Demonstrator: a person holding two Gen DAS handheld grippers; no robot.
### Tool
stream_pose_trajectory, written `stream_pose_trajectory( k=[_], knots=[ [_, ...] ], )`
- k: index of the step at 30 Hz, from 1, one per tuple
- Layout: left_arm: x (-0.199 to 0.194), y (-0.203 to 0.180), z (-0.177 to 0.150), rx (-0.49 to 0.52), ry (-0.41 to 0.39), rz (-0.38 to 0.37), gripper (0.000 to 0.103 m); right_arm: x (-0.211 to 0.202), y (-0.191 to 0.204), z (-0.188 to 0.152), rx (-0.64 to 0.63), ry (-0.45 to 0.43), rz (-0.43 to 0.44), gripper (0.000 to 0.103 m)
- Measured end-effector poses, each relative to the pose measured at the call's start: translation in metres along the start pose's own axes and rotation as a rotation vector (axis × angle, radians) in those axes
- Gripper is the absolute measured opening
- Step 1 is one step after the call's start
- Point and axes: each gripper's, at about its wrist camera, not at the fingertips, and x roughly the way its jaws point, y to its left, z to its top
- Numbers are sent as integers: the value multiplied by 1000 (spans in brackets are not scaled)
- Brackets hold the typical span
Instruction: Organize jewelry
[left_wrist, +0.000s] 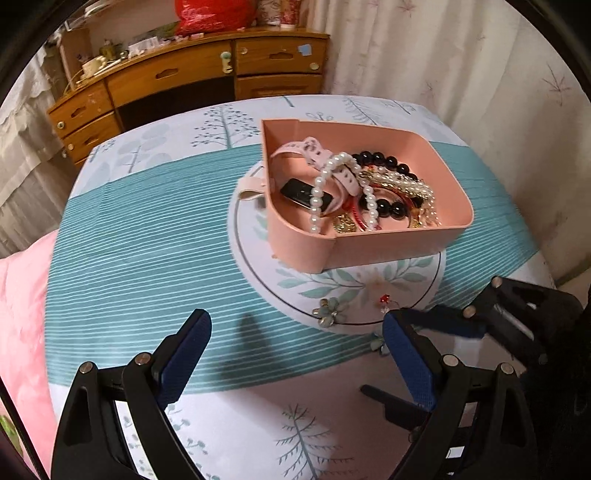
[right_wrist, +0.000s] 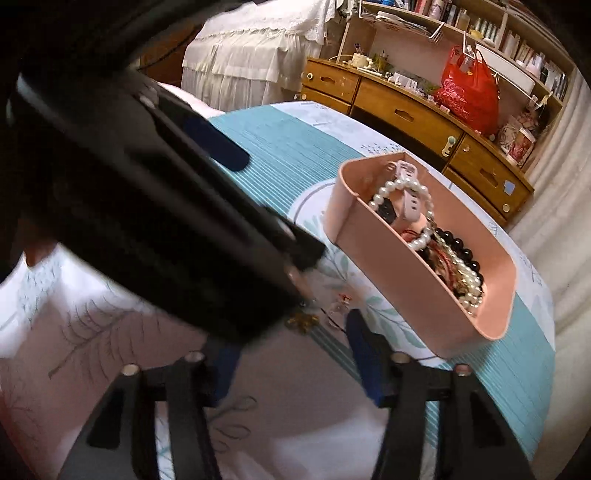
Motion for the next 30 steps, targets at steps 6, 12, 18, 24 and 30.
stream_pose_trajectory(
  k=[6, 12, 18, 24, 30],
  knots=[
    [12, -6, 4, 46, 17, -5, 88, 4, -1, 6, 54, 6, 24, 23],
    [20, -5, 4, 59, 35, -46, 51, 3, -6, 6, 72, 17, 51, 19],
    [20, -10, 3, 89, 35, -27, 19, -2, -17, -1, 100, 54, 57, 19],
    [16, -15, 4, 100, 20, -23, 18, -12, -35, 1, 141, 38, 39, 19],
    [-2, -18, 13, 79, -21, -23, 18, -31, -53, 13, 171, -36, 33, 19]
  ],
)
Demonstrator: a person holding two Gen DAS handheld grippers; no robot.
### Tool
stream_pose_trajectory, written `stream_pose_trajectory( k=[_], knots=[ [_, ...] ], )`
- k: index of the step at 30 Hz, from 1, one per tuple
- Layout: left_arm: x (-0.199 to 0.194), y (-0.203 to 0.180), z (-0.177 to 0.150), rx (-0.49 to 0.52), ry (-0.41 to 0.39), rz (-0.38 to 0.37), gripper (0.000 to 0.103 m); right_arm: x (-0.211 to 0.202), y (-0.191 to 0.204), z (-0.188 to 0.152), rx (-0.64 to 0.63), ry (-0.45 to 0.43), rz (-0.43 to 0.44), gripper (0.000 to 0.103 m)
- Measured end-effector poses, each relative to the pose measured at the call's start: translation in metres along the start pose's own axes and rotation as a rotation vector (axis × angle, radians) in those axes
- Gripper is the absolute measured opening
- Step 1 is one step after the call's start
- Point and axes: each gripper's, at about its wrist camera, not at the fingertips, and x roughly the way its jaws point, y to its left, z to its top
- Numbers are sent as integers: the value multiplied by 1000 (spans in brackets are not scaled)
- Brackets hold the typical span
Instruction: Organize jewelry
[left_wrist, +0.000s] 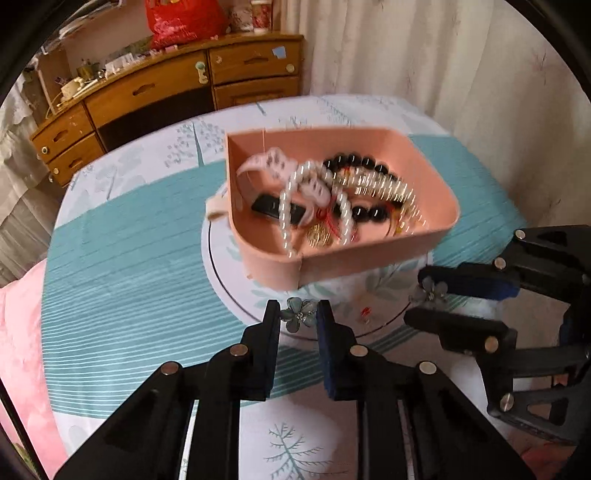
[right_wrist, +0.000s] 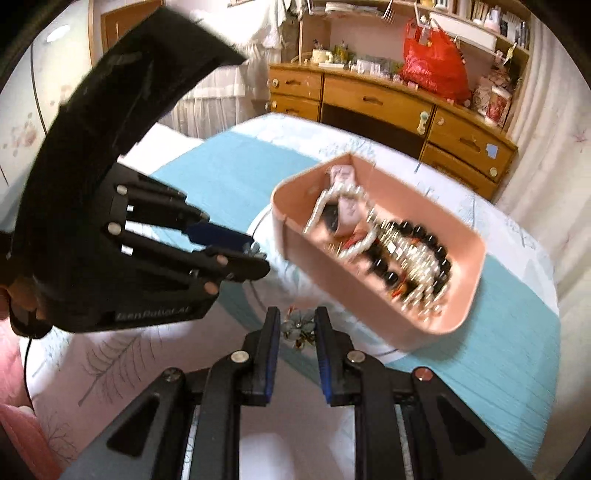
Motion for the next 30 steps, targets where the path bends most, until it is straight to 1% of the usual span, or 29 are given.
stream_pose_trajectory(
  k=[2, 5, 8, 10, 14, 17, 18, 19, 20, 21, 22, 24, 26, 30],
  knots=[
    [-10, -4, 6, 3, -25, -15, 18, -9, -6, 7, 20, -33, -4, 19],
    [-22, -10, 14, 17, -58, -15, 18, -22, -20, 18, 64, -99, -16, 19],
    [-34, -15, 27, -1, -100, -49, 18, -34, -32, 24, 110, -160, -33, 19],
    [-38, -18, 33, -6, -123, -58, 18, -40, -42, 28, 142, -193, -49, 19],
    [-44, -23, 45, -4, -169, -57, 18, -43, -59, 33, 197, -228, -102, 19],
    [-42, -20, 51, -32, -182, -43, 18, -40, -66, 31, 225, -215, -125, 19],
    [-39, -19, 54, -45, -175, -15, 29, -38, -67, 30, 231, -198, -137, 19],
    [-38, -18, 55, -52, -168, 14, 48, -35, -69, 29, 238, -172, -153, 26],
    [-38, -18, 56, -52, -170, 35, 56, -31, -70, 27, 242, -136, -166, 36],
    [-40, -17, 56, -50, -178, 47, 60, -28, -70, 26, 241, -110, -171, 40],
    [-42, -16, 55, -46, -190, 47, 60, -27, -70, 24, 238, -100, -167, 42],
    [-45, -12, 54, -54, -190, 45, 60, -30, -66, 19, 239, -106, -157, 42],
    [-45, -8, 52, -69, -175, 42, 60, -32, -63, 14, 245, -106, -143, 42],
    [-42, -1, 46, -80, -144, 64, 61, -27, -59, 10, 250, -78, -137, 42]
  ],
)
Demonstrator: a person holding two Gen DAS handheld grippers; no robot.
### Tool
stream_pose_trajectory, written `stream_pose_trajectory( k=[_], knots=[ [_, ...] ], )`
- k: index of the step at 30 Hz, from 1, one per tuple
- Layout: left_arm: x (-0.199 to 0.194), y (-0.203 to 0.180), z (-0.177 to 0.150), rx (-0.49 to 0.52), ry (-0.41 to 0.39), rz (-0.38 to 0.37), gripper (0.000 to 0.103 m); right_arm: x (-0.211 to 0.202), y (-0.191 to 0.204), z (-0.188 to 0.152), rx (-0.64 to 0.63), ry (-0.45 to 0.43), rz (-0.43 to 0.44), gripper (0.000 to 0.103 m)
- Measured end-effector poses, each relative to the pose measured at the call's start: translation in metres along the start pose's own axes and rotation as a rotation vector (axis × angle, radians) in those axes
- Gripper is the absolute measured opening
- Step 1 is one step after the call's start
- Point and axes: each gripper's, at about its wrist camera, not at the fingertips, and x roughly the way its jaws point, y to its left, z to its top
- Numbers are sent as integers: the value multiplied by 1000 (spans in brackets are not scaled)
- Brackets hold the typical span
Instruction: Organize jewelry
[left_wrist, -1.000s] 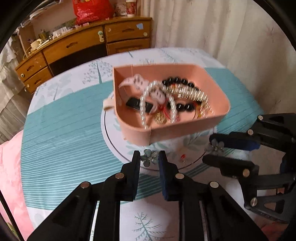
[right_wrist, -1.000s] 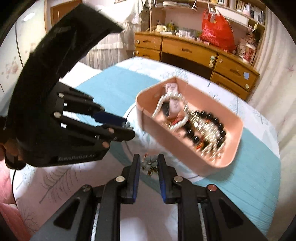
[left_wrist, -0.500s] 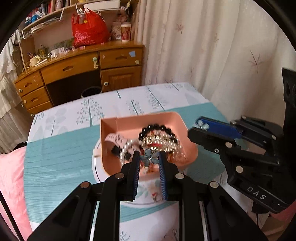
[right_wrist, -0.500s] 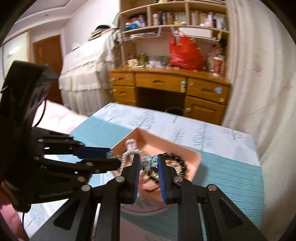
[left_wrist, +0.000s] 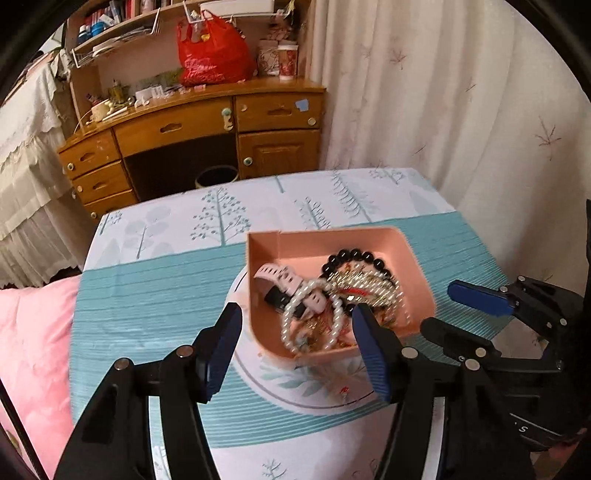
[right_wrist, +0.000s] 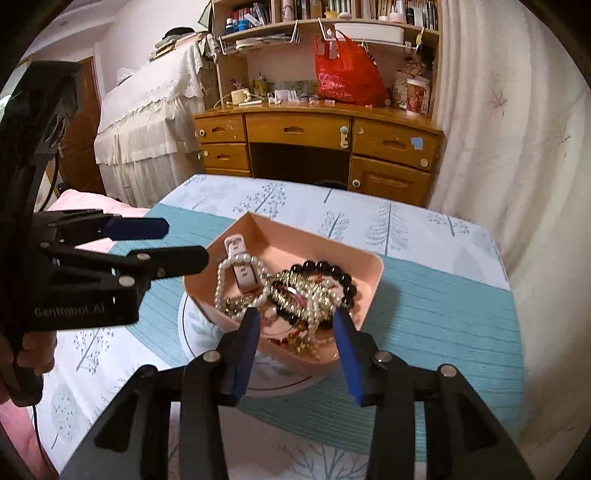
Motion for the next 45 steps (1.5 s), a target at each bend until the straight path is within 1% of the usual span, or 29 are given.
stream_pose_trajectory(
  k=[2, 4, 7, 9, 14, 16, 18, 21, 24, 25, 27, 28, 32, 34, 37, 39, 40, 41, 42, 44, 45],
  knots=[
    [2, 4, -5, -16, 19, 12, 62, 3, 3, -3, 3, 18, 12, 42],
    [5, 9, -10, -39, 42, 16, 69, 5, 6, -5, 11, 30, 33, 42],
    [11, 16, -18, -62, 87, 26, 76, 13, 14, -12, 38, 76, 76, 42],
    [18, 20, -25, -64, 137, 47, 76, 20, 20, -16, 60, 113, 98, 42],
    [26, 31, -37, -70, 201, 92, 77, 43, 35, -29, 105, 213, 127, 41],
    [27, 36, -41, -67, 215, 117, 77, 48, 43, -32, 91, 225, 117, 41],
    [27, 40, -44, -66, 220, 124, 77, 52, 49, -33, 80, 226, 111, 41],
    [26, 47, -48, -70, 225, 123, 80, 57, 56, -33, 56, 232, 99, 35],
    [24, 54, -52, -64, 231, 131, 80, 65, 63, -33, 38, 249, 80, 29],
    [24, 56, -53, -60, 233, 133, 80, 65, 64, -33, 32, 240, 71, 27],
    [23, 58, -54, -56, 239, 134, 80, 66, 66, -32, 17, 236, 60, 22],
    [23, 61, -55, -54, 241, 134, 80, 66, 67, -31, 8, 236, 55, 15],
    [23, 70, -55, -58, 246, 113, 81, 68, 74, -26, 3, 242, 68, 15],
    [25, 75, -53, -61, 251, 109, 81, 66, 77, -22, 7, 233, 82, 15],
    [25, 83, -51, -57, 267, 111, 81, 54, 82, -9, 26, 182, 114, 15],
    [20, 86, -51, -51, 273, 115, 81, 38, 79, 5, 69, 107, 131, 15],
    [17, 87, -51, -48, 275, 115, 81, 29, 74, 12, 94, 61, 120, 15],
    [14, 88, -51, -45, 284, 118, 81, 23, 70, 17, 110, 31, 99, 15],
    [10, 88, -51, -43, 292, 120, 81, 15, 65, 22, 128, -6, 57, 15],
    [-3, 87, -49, -40, 284, 118, 81, 3, 52, 30, 154, -52, -76, 16],
    [-9, 88, -49, -43, 276, 119, 81, 1, 46, 33, 161, -51, -117, 16]
  ],
)
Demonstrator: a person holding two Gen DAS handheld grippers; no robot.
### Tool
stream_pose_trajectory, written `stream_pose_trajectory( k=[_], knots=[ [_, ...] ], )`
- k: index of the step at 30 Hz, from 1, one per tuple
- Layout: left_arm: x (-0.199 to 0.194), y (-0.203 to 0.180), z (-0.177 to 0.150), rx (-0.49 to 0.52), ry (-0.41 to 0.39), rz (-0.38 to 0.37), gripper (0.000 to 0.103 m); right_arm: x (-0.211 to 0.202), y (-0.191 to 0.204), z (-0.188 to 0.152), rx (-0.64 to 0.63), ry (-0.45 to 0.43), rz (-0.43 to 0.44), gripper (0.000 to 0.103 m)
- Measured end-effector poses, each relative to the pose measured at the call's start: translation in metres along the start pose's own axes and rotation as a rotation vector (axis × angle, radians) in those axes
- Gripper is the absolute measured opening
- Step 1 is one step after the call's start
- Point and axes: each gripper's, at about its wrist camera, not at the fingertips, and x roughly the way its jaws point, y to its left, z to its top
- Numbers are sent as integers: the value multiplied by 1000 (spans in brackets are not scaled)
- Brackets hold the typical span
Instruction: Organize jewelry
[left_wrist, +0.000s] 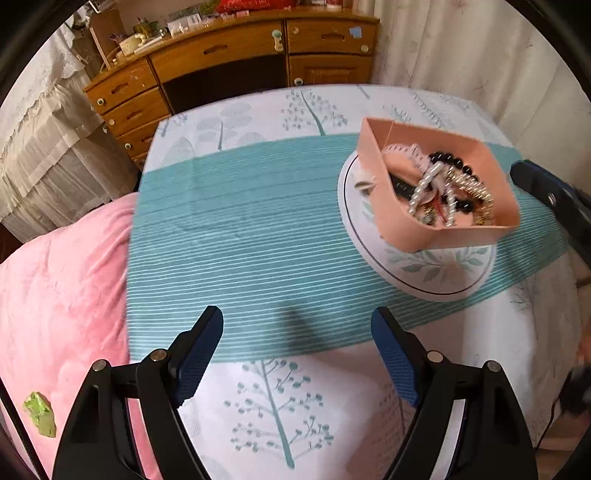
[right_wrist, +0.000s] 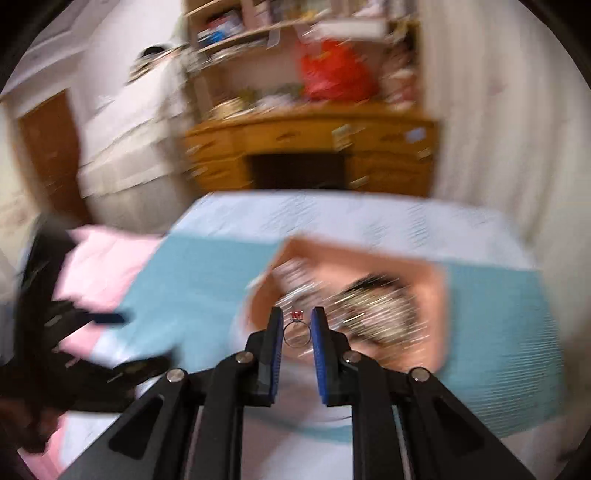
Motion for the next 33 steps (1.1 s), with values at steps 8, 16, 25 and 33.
stream_pose_trajectory(
  k=[8, 16, 25, 33],
  knots=[
    [-32, -1, -33, -177, 40, 27, 81, -13, -39, -14, 150, 178, -9, 71],
    [-58, -35, -101, -380, 257, -70, 87, -66, -39, -101, 273, 513, 131, 91],
    [-143, -116, -109, -304, 86, -146, 102, -157, -67, -129, 279, 520, 113, 99],
    [-198, -154, -98, -173, -26, -54, 102, -214, -70, -102, 280, 419, 151, 103]
  ],
)
